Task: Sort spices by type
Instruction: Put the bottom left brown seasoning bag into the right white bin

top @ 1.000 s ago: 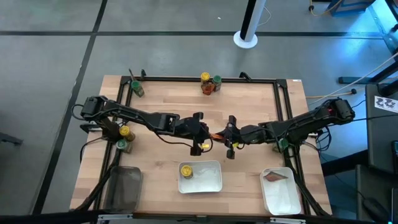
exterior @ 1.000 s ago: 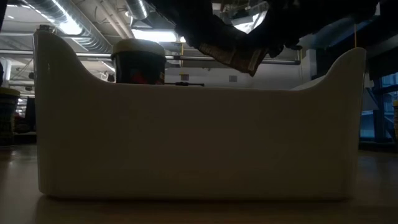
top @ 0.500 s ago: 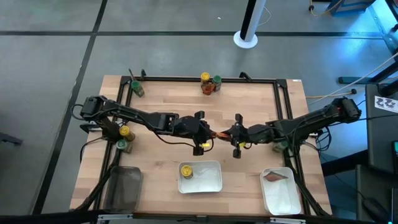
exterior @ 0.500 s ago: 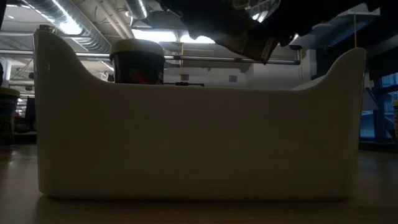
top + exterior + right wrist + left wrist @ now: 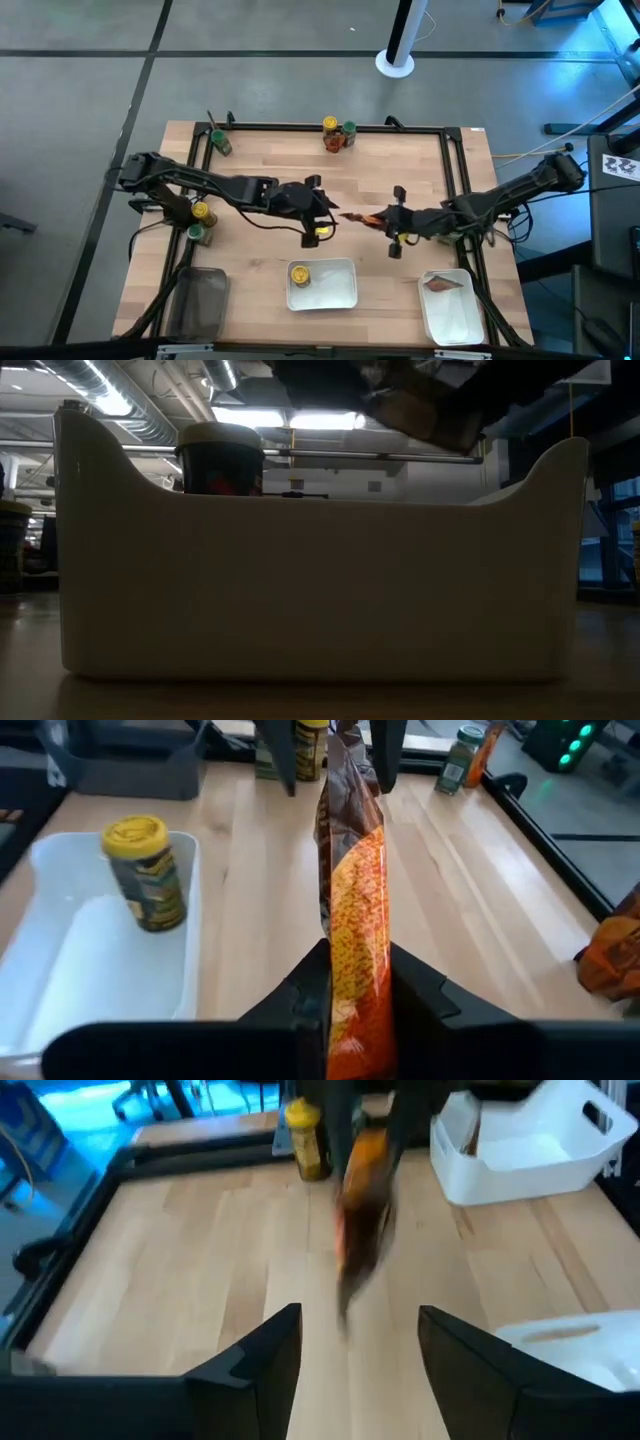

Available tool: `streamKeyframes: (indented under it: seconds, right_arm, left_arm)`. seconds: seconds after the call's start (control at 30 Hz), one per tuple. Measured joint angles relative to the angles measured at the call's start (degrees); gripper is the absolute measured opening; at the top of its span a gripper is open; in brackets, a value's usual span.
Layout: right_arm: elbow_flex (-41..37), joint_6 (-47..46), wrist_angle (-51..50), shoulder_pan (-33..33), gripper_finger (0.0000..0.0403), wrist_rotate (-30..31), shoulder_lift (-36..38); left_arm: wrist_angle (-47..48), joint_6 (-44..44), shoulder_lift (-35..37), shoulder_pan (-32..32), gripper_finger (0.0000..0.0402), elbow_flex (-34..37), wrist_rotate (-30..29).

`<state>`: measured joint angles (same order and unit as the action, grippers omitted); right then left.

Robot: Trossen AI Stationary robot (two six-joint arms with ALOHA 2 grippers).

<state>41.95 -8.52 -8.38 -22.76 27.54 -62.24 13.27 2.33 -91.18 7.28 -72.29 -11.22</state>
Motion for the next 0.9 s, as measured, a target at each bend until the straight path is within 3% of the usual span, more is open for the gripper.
streamKeyframes:
  seconds: [0.27,0.47,0.9]
  right_arm:
    - [0.0,-6.3,-6.2,-8.2,0.0062,4.5,6.6]
    - [0.0,-10.0,-10.1,-14.5,0.0061,9.6,8.7]
    - [-2.3,-10.6,-5.7,-21.6,0.0062,22.1,8.7]
  left_arm:
    - [-2.8,0.0,0.8,0.0,0.0186,4.1,-0.1]
    - [-16.4,0.1,0.8,-0.1,0.0186,10.2,0.1]
    - [-50.2,0.4,-0.2,-0.6,0.0186,23.0,0.8]
